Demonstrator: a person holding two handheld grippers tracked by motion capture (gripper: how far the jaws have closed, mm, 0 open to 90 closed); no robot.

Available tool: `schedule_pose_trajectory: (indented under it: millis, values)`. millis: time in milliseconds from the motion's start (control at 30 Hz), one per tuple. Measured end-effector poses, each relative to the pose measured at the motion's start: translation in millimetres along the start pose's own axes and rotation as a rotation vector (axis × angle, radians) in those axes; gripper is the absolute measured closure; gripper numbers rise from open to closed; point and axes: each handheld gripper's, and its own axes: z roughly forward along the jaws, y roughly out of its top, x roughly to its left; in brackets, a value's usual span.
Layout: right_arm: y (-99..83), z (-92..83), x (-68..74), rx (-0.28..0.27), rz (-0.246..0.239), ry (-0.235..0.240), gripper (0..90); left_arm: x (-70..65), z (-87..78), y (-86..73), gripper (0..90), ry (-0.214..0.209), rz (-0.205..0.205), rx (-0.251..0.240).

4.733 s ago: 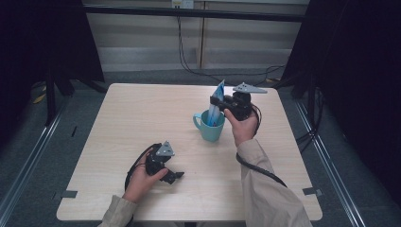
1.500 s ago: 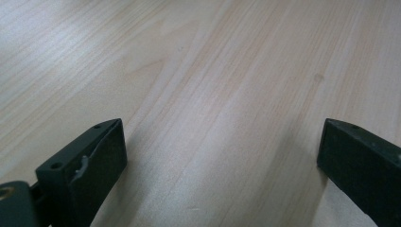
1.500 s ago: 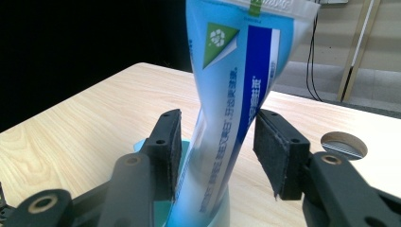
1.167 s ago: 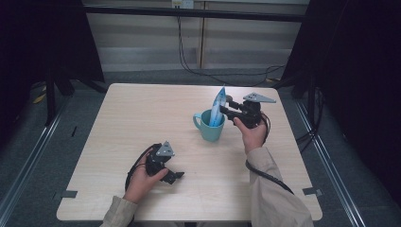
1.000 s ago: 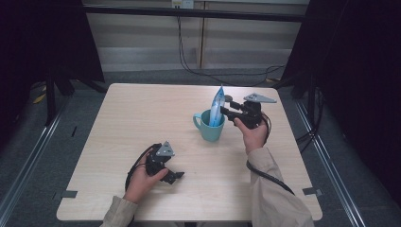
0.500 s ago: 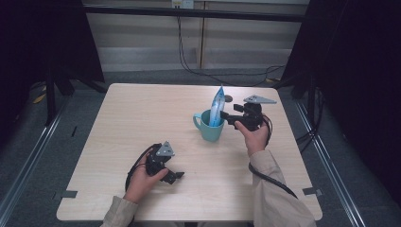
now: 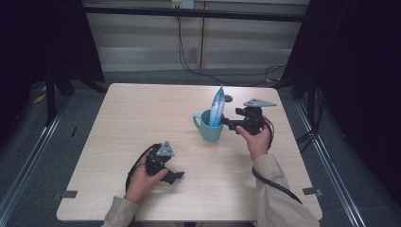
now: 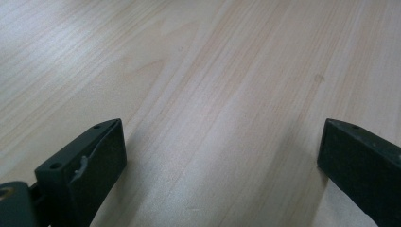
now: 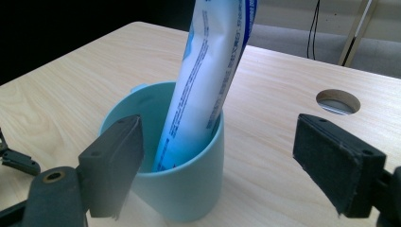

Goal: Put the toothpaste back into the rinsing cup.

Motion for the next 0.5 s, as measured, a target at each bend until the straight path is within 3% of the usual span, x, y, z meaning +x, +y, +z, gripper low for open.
schedule_pose_trajectory:
  millis: [500]
  values:
    - [-6.7, -14.2, 2.1, 0.005, -0.020, 0.016, 15.6, -0.1, 0.2, 0.2, 1.5, 0.004, 0.000, 0.002]
